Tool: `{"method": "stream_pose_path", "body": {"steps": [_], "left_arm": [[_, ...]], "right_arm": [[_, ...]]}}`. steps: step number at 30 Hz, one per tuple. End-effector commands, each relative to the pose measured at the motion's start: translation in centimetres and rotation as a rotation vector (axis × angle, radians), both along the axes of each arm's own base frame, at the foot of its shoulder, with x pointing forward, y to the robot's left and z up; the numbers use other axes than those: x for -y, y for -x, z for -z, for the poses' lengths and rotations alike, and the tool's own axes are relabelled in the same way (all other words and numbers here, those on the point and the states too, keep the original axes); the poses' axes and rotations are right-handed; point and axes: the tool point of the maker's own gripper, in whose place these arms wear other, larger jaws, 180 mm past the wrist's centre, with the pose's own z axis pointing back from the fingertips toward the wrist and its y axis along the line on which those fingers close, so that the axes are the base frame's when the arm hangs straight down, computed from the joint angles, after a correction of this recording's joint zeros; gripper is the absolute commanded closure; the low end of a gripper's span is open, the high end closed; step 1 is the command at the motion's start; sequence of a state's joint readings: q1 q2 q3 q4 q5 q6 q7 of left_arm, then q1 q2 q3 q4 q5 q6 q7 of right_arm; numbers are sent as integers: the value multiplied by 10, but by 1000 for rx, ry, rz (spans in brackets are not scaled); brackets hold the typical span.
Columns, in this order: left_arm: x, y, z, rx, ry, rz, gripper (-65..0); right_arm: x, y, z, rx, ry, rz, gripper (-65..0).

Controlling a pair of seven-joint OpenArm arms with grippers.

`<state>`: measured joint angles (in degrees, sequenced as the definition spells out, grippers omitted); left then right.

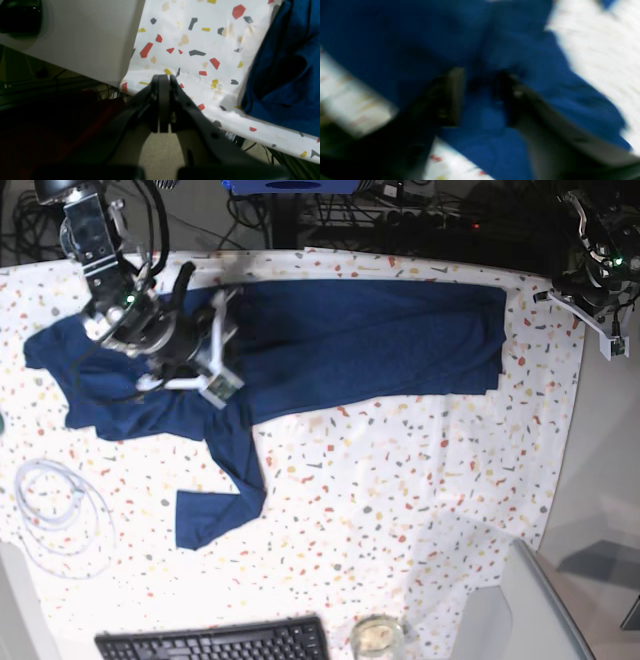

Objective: Layout the t-shirt on the table in an organized manner, then fold the t-shirt properly

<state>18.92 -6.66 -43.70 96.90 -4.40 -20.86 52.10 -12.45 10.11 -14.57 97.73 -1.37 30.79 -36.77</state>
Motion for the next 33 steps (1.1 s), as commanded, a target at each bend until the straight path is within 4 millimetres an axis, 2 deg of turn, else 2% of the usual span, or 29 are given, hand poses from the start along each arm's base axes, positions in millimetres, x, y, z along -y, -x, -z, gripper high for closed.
{"method": "stream_pose_path", "body": {"steps": [1,2,4,8,10,12,14,17,21,24,28,29,30,33], "left_arm": [[-9,-5,-12,27,-34,-2,0],[-10,-5,-13,29,-37,-2,0],[-10,-3,-13,26,-38,-3,0],[-15,-1,-15,18,-50,0,0],[-16,9,-13,4,-49,-7,0],[-23,11,-18,13,-62,-25,0],[-27,14,-20,16,-69,-40,0],[-29,16,-21,16,-73,-45,0],[-30,16,-21,12,-74,-46,0],[-29,15,-20,15,-69,-46,0],[-29,15,-20,14,-70,-47,0],[-29,15,-20,13,-71,-47,0],[-29,15,-20,12,-72,-46,0],[-30,15,-20,11,-75,-46,0]], "right_arm": [[-1,-14,-13,49,-14,1,-353],[-1,-22,-17,66,-13,4,-386],[-3,-41,-30,110,-25,14,-398],[14,-110,-73,242,-65,141,-371],[21,-146,-84,267,-87,200,-371],[23,-175,-79,234,-92,229,-371],[25,-196,-60,156,-74,231,-371],[20,-208,-28,31,-37,211,-371],[-1,-212,-5,-11,-83,172,-371],[-18,-209,6,-35,-134,164,-371],[-23,-202,19,-81,-136,167,-366],[-23,-202,18,-80,-137,167,-348],[-23,-202,18,-80,-137,167,-300],[-23,-203,17,-77,-144,172,-72]]}}
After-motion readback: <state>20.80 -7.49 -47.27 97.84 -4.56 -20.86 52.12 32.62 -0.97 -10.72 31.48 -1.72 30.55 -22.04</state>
